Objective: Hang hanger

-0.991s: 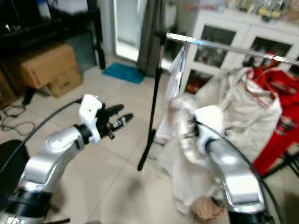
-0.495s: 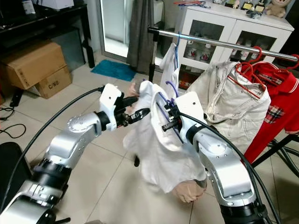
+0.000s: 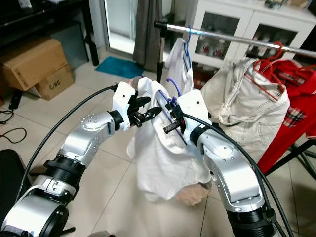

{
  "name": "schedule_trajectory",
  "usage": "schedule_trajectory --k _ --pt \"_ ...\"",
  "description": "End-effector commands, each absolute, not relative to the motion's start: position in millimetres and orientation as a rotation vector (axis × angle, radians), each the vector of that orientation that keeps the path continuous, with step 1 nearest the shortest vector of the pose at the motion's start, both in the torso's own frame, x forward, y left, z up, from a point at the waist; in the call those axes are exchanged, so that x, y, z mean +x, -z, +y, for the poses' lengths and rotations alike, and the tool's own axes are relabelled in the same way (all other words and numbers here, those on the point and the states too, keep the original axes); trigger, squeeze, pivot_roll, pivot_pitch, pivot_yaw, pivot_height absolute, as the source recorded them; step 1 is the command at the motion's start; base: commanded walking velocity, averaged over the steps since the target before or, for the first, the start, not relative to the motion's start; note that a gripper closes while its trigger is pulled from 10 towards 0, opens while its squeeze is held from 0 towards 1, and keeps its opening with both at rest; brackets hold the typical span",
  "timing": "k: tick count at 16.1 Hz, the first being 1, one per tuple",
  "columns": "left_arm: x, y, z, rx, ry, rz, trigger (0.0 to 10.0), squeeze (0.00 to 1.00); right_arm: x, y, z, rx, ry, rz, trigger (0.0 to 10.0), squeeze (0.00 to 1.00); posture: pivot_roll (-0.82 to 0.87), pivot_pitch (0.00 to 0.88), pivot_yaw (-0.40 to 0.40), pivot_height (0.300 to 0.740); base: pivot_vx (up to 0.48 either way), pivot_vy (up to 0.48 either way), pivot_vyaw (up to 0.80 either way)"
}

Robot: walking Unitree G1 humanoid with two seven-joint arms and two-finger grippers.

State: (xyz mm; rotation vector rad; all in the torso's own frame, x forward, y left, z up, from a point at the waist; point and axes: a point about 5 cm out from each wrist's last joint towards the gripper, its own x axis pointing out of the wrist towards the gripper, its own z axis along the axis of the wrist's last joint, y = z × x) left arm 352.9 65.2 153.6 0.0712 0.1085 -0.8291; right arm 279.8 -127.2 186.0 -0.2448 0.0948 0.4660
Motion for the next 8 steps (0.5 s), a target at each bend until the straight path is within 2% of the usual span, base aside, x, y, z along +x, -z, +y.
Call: schedule_trajectory --k 1,8 --pt "356.5 -158.1 64.6 0.097 0.810 0.094 0.0 0.00 280.7 -194.7 -128.5 -0.252 -0.454 0.050 0.0 0.00 -0.06 0.000 -0.037 0.740 0.000 0.000 0.00" --pt "366.0 -156.4 72.4 0.094 0.742 0.102 0.0 0.00 282.2 -196.4 -126.4 -0.247 -0.461 0.042 0.0 0.00 -0.05 0.000 -0.040 0.740 0.000 0.000 0.00"
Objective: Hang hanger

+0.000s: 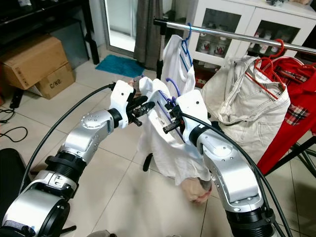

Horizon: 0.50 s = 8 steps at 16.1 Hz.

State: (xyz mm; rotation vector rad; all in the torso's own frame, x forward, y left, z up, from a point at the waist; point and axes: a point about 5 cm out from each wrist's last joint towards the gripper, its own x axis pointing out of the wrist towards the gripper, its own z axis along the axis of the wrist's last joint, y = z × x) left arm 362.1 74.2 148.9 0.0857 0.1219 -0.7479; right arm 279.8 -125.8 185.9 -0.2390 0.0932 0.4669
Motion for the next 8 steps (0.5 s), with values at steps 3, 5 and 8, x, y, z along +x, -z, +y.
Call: schedule_trajectory --k 3,5,8 --pt "367.4 -156.6 72.8 0.097 0.745 0.102 0.0 0.00 281.3 -196.7 -125.7 -0.250 -0.462 0.040 0.0 0.00 -0.05 0.000 -0.040 0.740 0.000 0.000 0.00" --pt "368.0 -158.2 71.8 0.106 0.759 0.099 0.0 0.00 281.0 -195.7 -126.8 -0.258 -0.463 0.046 0.0 0.00 -0.05 0.000 -0.033 0.740 0.000 0.000 0.00" --pt "368.2 -161.0 71.8 0.116 0.769 0.090 0.0 0.00 280.4 -194.1 -126.9 -0.289 -0.468 0.057 0.0 0.00 -0.05 0.000 -0.032 0.740 0.000 0.000 0.00"
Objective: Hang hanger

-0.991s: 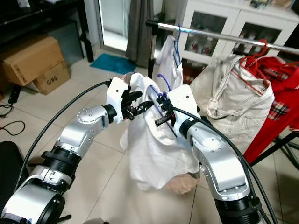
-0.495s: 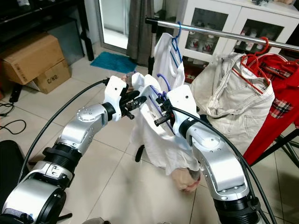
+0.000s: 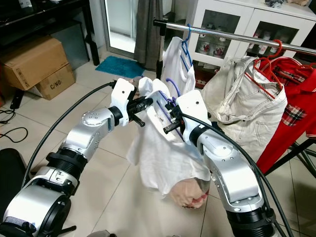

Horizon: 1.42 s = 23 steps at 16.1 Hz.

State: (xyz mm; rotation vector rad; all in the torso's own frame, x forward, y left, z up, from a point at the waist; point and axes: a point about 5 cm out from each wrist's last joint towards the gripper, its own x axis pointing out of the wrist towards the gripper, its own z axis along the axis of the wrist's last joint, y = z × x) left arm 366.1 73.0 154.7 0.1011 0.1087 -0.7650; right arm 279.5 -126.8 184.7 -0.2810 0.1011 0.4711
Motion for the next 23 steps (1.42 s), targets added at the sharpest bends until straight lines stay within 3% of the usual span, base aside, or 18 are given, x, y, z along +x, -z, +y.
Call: schedule_trajectory --k 1,6,10,14,19,23 --pt "368.6 -165.0 71.2 0.123 0.770 0.077 0.0 0.00 280.4 -192.6 -127.1 -0.329 -0.474 0.067 0.0 0.00 -0.05 0.000 -0.032 0.740 0.000 0.000 0.00" --pt "372.2 -213.6 57.5 0.193 0.808 -0.052 0.0 0.00 274.1 -153.4 -130.4 -0.584 -0.567 0.335 0.0 0.00 -0.05 0.000 -0.038 0.740 0.000 0.000 0.00" --pt "367.7 -234.9 49.8 0.275 0.844 -0.101 0.0 0.00 273.4 -143.1 -138.0 -0.611 -0.548 0.422 0.0 0.00 -0.04 0.000 -0.042 0.740 0.000 0.000 0.00" --pt "374.4 -215.1 72.5 0.431 0.740 -0.007 0.0 0.00 274.9 -164.9 -149.3 -0.495 -0.532 0.361 0.0 0.00 -0.05 0.000 -0.034 0.740 0.000 0.000 0.00" --pt "388.4 -208.7 121.9 0.519 0.509 0.081 0.0 0.00 261.0 -196.5 -195.4 -0.473 -0.631 0.368 0.0 0.00 -0.05 0.000 -0.023 0.740 0.000 0.000 0.00" --pt "385.7 -189.7 126.4 0.511 0.505 0.138 0.0 0.00 270.8 -203.1 -202.4 -0.477 -0.513 0.348 0.0 0.00 -0.05 0.000 -0.024 0.740 0.000 0.000 0.00"
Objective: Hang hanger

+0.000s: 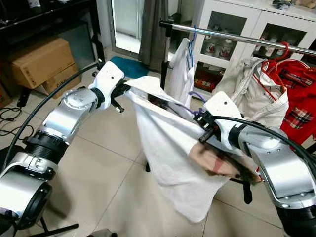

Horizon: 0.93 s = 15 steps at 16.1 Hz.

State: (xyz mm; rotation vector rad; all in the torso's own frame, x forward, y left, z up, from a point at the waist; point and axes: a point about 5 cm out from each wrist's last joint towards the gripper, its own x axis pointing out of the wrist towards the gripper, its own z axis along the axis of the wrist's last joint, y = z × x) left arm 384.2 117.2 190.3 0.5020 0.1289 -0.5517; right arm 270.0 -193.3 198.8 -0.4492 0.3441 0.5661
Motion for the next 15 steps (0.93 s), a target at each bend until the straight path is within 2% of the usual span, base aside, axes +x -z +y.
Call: schedule_trajectory --k 1,3,4,5,7,8,12,15 --pt "385.2 -182.2 129.7 0.503 0.490 0.159 0.0 0.00 265.6 -209.9 -195.2 -0.376 -0.598 0.308 0.0 0.00 -0.05 0.000 -0.022 0.740 0.000 0.000 0.00" --pt "385.4 -181.4 129.7 0.492 0.488 0.149 0.0 0.00 264.3 -212.3 -196.1 -0.396 -0.605 0.302 0.0 0.00 -0.05 0.000 -0.020 0.740 0.000 0.000 0.00" --pt "387.3 -187.9 125.6 0.471 0.494 0.112 0.0 0.00 262.0 -207.0 -194.0 -0.487 -0.640 0.333 0.0 0.00 -0.05 0.000 -0.019 0.740 0.000 0.000 0.00" --pt "389.4 -197.0 120.5 0.448 0.503 0.068 0.0 0.00 259.1 -199.1 -187.5 -0.557 -0.684 0.367 0.0 0.00 -0.05 0.000 -0.019 0.740 0.000 0.000 0.00" --pt "394.8 -224.7 101.8 0.398 0.548 -0.027 0.0 0.00 260.1 -181.5 -159.3 -0.568 -0.727 0.379 0.0 0.00 -0.05 0.000 -0.020 0.740 0.000 0.000 0.00" --pt "395.8 -235.2 93.4 0.400 0.575 -0.054 0.0 0.00 267.2 -179.4 -149.8 -0.546 -0.676 0.356 0.0 0.00 -0.05 0.000 -0.021 0.740 0.000 0.000 0.00" --pt "392.2 -246.4 75.3 0.437 0.666 -0.081 0.0 0.00 288.3 -185.3 -138.0 -0.477 -0.548 0.297 0.0 0.00 -0.05 0.000 -0.011 0.740 0.000 0.000 0.00" --pt "386.9 -227.4 63.5 0.564 0.742 -0.034 0.0 0.00 306.9 -205.3 -128.0 -0.250 -0.487 0.223 0.0 0.00 -0.05 0.000 -0.008 0.740 0.000 0.000 0.00"
